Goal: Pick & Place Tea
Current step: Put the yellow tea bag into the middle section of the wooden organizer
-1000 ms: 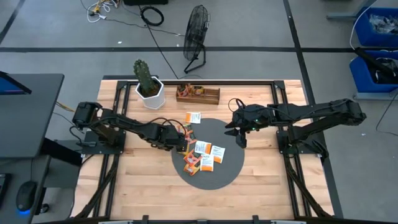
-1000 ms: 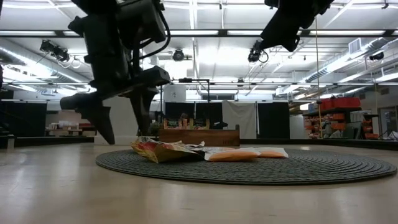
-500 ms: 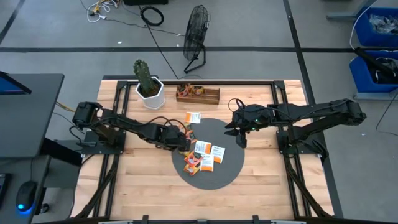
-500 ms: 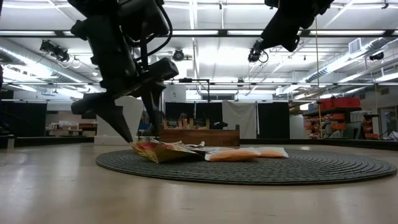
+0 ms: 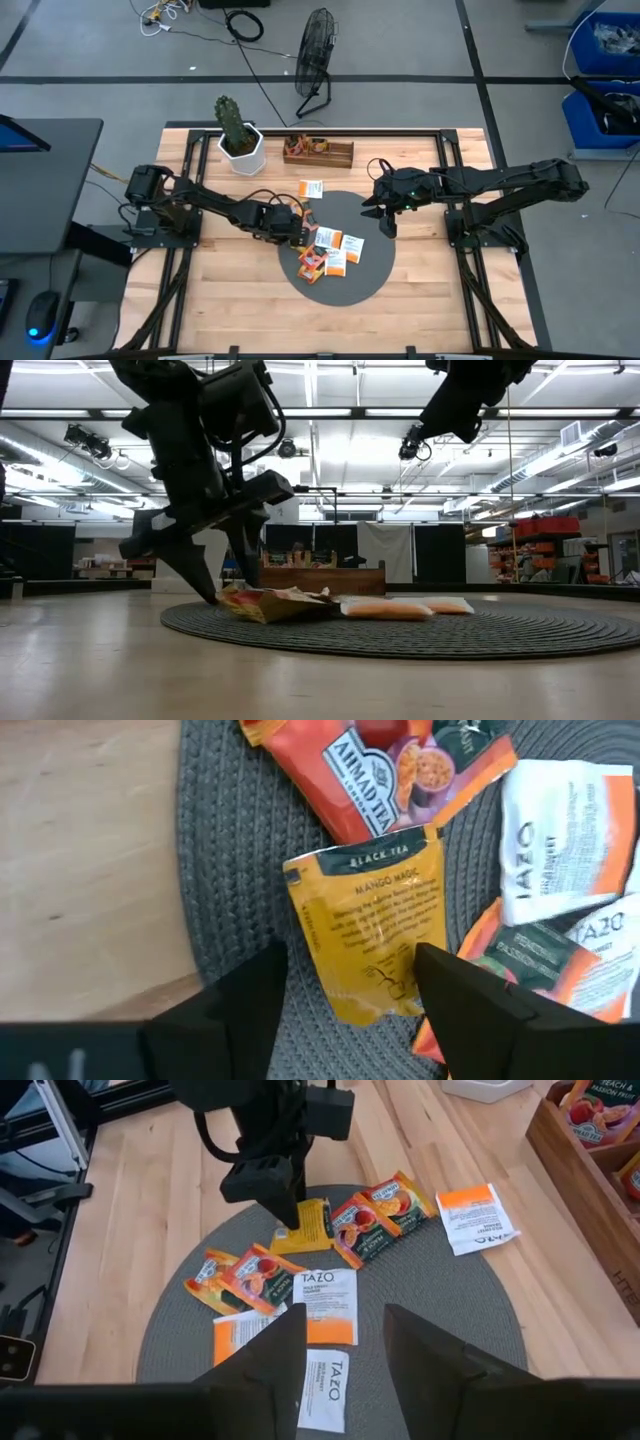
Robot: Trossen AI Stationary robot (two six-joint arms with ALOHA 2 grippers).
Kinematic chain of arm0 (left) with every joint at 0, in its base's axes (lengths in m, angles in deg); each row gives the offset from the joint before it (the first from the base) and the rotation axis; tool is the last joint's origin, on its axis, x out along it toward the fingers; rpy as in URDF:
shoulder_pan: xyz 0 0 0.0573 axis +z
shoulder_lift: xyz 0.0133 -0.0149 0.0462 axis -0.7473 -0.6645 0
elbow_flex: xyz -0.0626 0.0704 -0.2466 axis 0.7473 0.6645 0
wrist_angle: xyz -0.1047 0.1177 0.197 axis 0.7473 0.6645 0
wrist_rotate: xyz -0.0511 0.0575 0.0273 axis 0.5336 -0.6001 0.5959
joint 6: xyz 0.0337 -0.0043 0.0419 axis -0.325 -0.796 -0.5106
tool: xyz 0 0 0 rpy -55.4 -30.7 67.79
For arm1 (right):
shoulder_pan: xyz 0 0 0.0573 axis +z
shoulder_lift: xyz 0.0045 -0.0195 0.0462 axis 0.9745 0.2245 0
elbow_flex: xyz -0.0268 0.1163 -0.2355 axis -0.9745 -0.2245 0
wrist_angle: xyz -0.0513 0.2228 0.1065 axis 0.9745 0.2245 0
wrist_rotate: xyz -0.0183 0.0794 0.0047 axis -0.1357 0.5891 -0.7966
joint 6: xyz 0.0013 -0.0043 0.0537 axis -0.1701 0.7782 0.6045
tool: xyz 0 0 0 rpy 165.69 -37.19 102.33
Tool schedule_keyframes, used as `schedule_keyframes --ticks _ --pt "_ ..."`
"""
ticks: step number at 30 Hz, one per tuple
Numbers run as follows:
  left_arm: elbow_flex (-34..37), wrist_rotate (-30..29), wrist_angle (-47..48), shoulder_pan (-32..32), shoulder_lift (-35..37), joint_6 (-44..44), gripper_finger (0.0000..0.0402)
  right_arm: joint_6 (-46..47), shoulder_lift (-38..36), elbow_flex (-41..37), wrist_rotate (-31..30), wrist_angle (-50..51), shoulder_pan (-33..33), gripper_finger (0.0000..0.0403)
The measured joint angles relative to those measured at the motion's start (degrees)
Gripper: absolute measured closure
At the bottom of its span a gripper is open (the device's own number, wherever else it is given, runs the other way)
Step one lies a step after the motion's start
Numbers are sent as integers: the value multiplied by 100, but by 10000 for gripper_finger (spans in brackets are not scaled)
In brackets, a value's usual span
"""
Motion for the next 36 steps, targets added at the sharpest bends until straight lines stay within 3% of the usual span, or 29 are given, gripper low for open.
schedule_keyframes --ticks 4,13,17,24,31,36 --pt "7 -17 34 0 0 -5 225 0 0 0 -1 5 0 261" --pt "-35 44 54 -17 30 -351 385 -16 0 0 -11 5 0 261" --pt "-107 208 94 -17 248 -523 384 -96 0 2 -15 7 0 261" --pt "-106 266 -98 53 1389 -980 391 -800 0 4 -17 -126 -9 261" --pt "-111 802 -1514 449 2467 -1761 388 -2956 -1 4 16 -1388 -7 261" --pt "-112 1129 -2449 609 2745 -2178 387 -4676 -2 4 154 -2522 -7 261"
